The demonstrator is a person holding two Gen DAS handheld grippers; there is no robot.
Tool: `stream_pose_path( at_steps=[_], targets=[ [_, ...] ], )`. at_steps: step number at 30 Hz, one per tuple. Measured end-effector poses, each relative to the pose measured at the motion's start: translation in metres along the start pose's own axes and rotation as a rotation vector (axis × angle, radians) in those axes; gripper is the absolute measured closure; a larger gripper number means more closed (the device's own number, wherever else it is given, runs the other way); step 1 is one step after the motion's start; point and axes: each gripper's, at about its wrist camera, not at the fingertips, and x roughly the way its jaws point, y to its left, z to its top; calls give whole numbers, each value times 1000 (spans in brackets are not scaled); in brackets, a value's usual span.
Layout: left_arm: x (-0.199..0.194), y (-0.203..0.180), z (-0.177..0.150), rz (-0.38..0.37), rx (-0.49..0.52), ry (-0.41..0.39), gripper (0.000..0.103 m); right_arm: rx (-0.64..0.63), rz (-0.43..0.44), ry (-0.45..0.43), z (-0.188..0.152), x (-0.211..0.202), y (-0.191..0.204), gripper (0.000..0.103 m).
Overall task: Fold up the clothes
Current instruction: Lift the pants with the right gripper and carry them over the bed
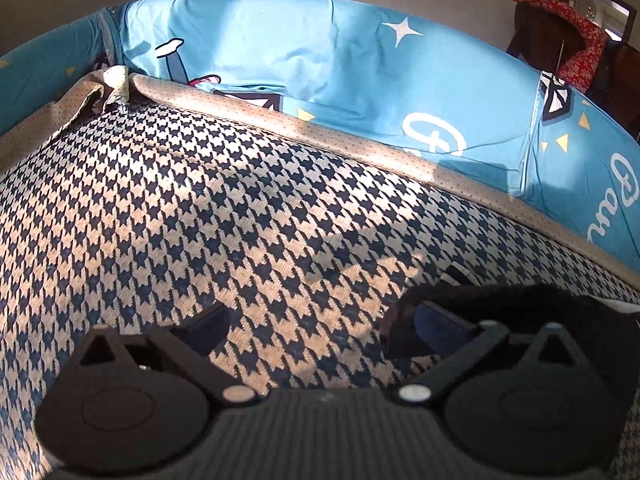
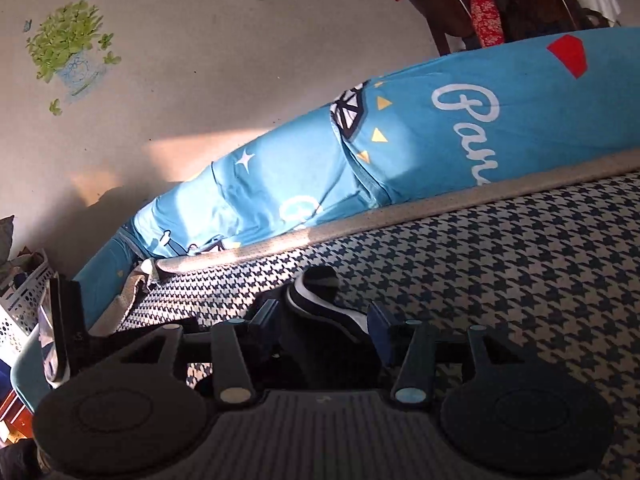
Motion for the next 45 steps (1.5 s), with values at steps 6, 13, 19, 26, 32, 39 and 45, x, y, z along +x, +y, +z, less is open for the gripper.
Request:
stream_pose_path(
  at_steps=[6,13,19,26,32,39,45],
  targets=[
    [-9,-7,0,-87,28,-19,0,-5,28,83,-13,-1,-4,50],
    [-18,-23,-7,-206,97,-22,0,-5,43,224,-35,16,-2,41],
    [-17,-28,-13,-225,125,-4,0,53,12,273,-50,34,-6,58],
    [-15,-26,-13,-211,120,8,0,84,7,192,-39,35,-1,91],
    [-15,-27,-15,-211,129,20,0,111,-71,46,-16,24,-6,91],
    [-14,-36,-23,-229,173,40,0,178,-160,-151,14,8,-19,92],
    [-12,-43,-31,-239,210,57,0,268,-181,-243,31,-2,-34,88]
  ],
)
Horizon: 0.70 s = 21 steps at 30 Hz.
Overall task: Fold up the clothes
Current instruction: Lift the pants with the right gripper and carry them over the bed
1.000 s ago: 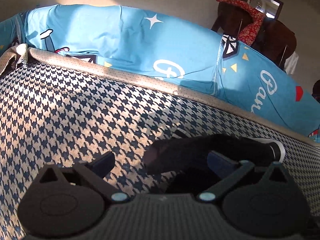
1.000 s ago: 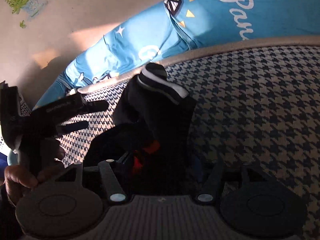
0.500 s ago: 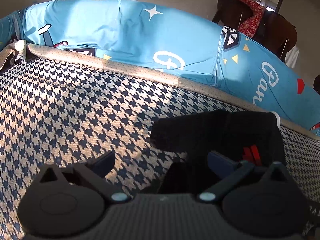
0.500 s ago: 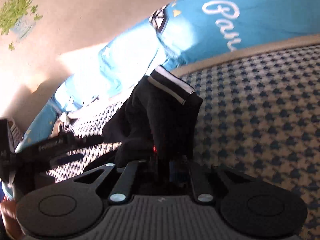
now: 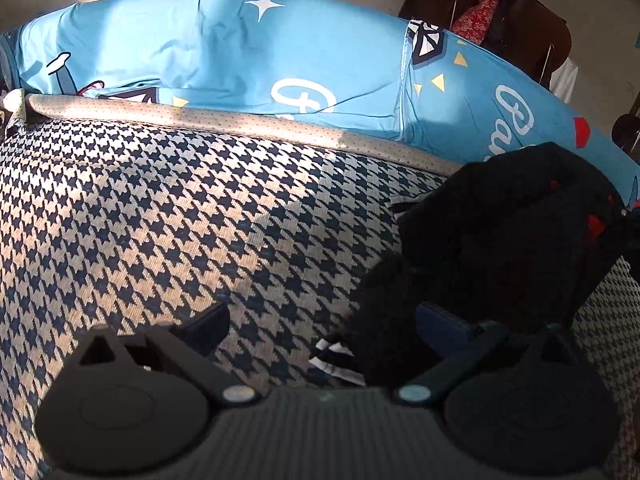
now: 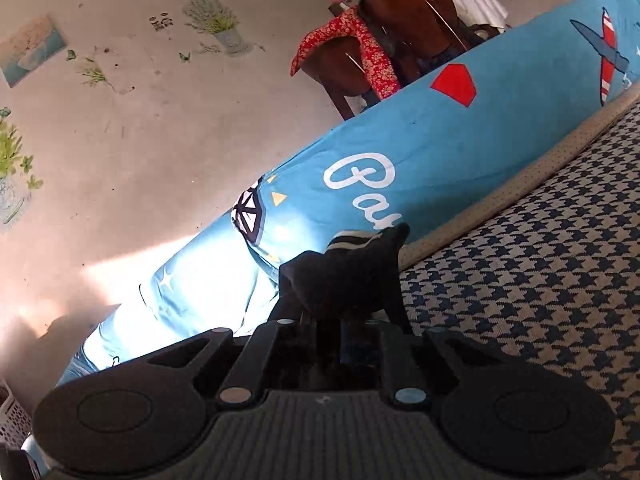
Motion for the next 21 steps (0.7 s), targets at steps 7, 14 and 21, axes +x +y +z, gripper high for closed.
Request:
stream_pose_path(
  at_steps=[7,14,21],
  targets=[
    [3,-8,-5,-10,27,14,0,56,-72,25,1,-5,-18,71],
    [5,-20,-10,-21,62,9,0,87,-116,36,7,-24,-41,70],
    [8,-29,-15,-27,85,24,0,123,-94,84,6,-29,-54,60]
  ],
)
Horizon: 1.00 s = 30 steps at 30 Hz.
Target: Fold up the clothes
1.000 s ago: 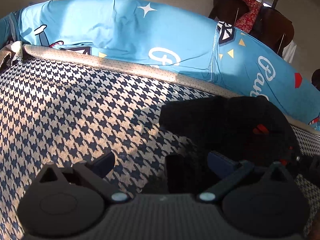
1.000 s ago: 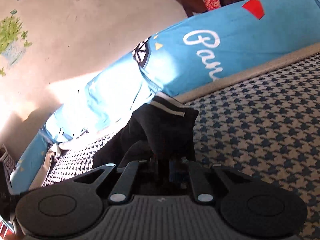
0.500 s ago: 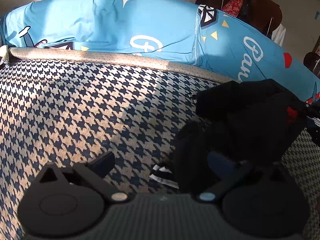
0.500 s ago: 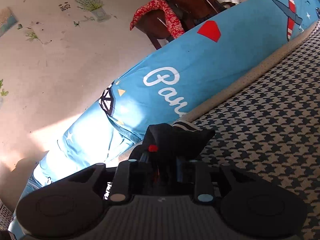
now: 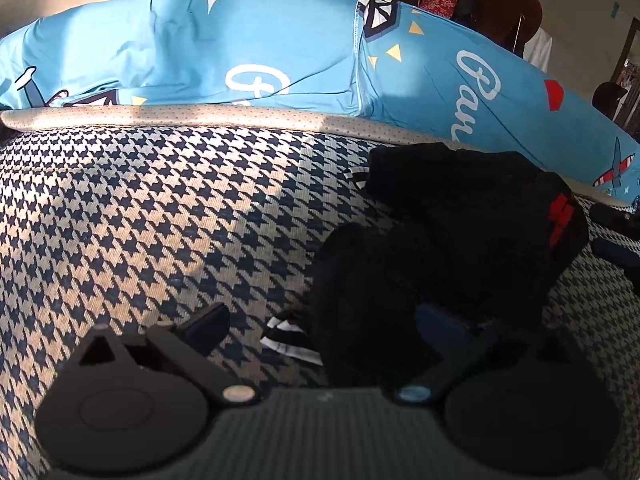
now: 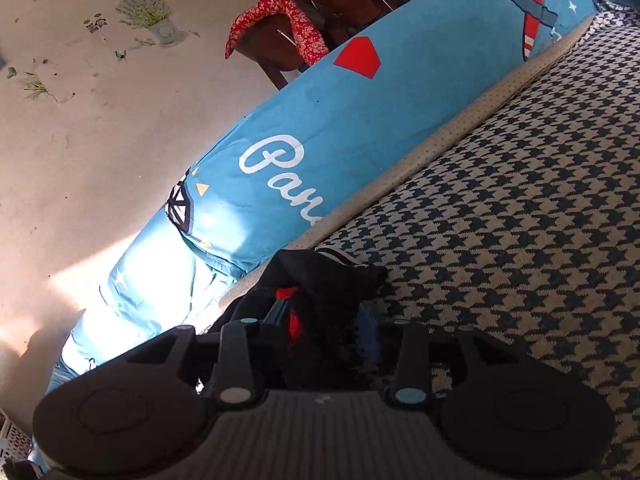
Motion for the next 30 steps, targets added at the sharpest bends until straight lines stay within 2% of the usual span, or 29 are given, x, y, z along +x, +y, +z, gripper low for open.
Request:
stream_pose_path(
  at_steps=[7,13,15,16,17,18,22,26,30],
  targets=[
    [0,3,0,5,-7,8,0,7,7,35,-6,16,2,59],
    [0,6,0,11,-18,6,0,-7,4,27,-10,35,11,59],
    [-1,8,1,19,-20,0,0,-39,11,8,-13,39,19,65],
    [-2,9,1,24,-21,-4,0,-55,14,-1,-14,41,23,82],
    [-2,10,1,33,-20,-10,0,-72,18,-10,-16,43,28,89],
    [-3,11,2,44,-22,-16,0,-94,26,-15,-18,44,33,90],
    [-10,22,8,65,-54,-49,0,-174,133,2,-29,46,54,92],
    [-21,33,15,106,-81,-111,0,-368,260,55,-51,42,85,92],
    [-30,44,22,111,-119,-148,0,-559,334,145,-83,40,110,92]
  ],
)
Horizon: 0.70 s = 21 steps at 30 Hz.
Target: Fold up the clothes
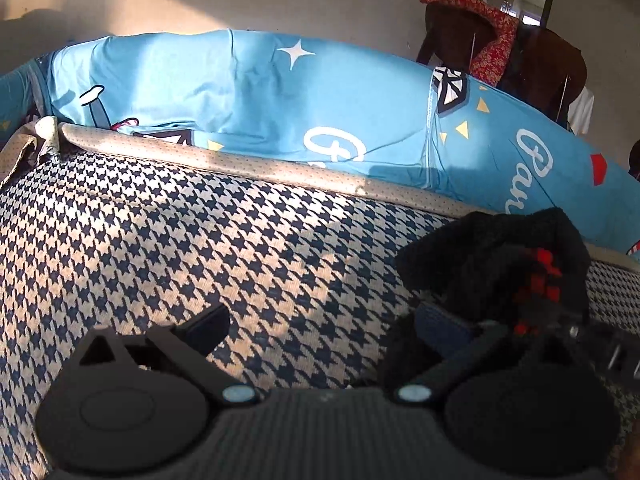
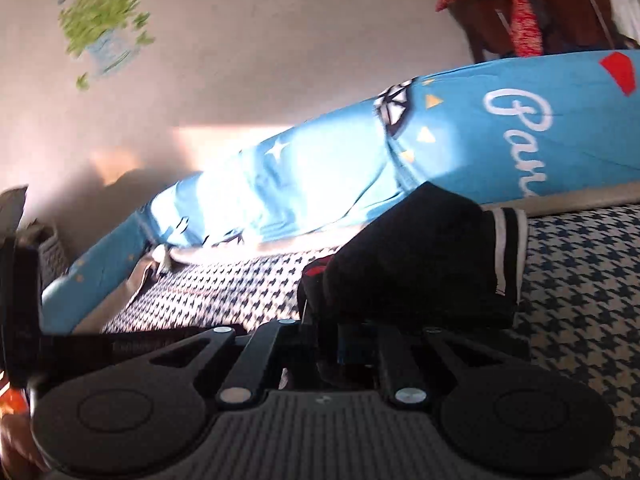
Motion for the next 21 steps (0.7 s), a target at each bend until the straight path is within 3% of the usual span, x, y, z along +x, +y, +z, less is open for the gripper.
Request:
stream_pose_path(
  at_steps=[8,15,21],
  targets=[
    [-12,3,6,-52,-13,-47,0,-245,62,166,-40,13,40,92],
    [-19,-15,-1,-154,49,-50,0,-284,67,208,-53,12,43,88],
    [-3,-24,-9,-126,86,0,0,-282,69,207,-56,6,43,87]
  ],
)
